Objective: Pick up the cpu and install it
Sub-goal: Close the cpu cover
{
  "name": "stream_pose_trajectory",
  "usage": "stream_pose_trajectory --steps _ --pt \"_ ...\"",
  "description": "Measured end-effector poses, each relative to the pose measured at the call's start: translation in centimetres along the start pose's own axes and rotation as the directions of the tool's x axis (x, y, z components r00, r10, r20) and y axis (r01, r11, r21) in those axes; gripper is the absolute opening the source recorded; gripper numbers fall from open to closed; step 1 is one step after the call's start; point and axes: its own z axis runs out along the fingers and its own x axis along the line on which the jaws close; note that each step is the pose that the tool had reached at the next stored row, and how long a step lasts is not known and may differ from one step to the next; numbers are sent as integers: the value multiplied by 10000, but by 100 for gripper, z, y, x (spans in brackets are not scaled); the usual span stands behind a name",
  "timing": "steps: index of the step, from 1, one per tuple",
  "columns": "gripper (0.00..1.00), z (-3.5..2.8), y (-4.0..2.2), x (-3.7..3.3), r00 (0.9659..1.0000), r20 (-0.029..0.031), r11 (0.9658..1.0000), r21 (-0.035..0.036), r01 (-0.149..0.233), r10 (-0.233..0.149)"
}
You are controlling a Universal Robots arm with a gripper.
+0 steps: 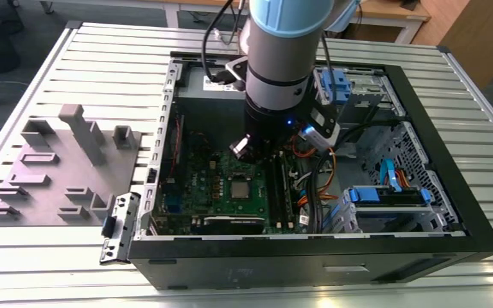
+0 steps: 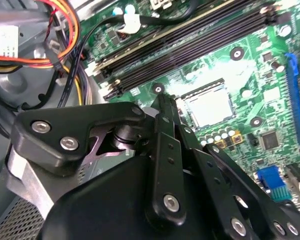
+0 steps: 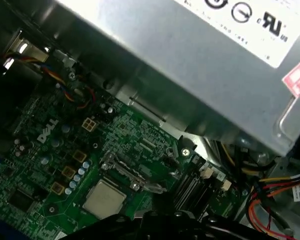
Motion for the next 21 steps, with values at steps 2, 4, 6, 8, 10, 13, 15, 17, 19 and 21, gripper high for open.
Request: stream_pose_trajectory --steps 2,4,6,8,10,13,15,17,19,21 --pt "11 -4 -32 7 10000 -4 10000 -3 0 0" --pt "11 -9 -63 15 10000 -10 10000 -6 1 -1" --pt "11 -13 -95 23 10000 -14 10000 -10 0 0" --pt "11 -17 -128 33 10000 -20 10000 -12 -1 1" --pt "11 -17 -150 36 10000 -17 10000 -27 -1 1" --pt "11 -15 -145 28 10000 -17 10000 -30 3 -3" --pt "11 -11 -139 23 10000 -16 10000 -33 70 -70" --pt "11 -4 -127 16 9999 -18 9999 -35 159 -159" --pt "11 5 -104 2 9998 -18 9998 -37 213 -213" --pt "11 16 -73 -18 9997 -17 9997 -40 253 -253"
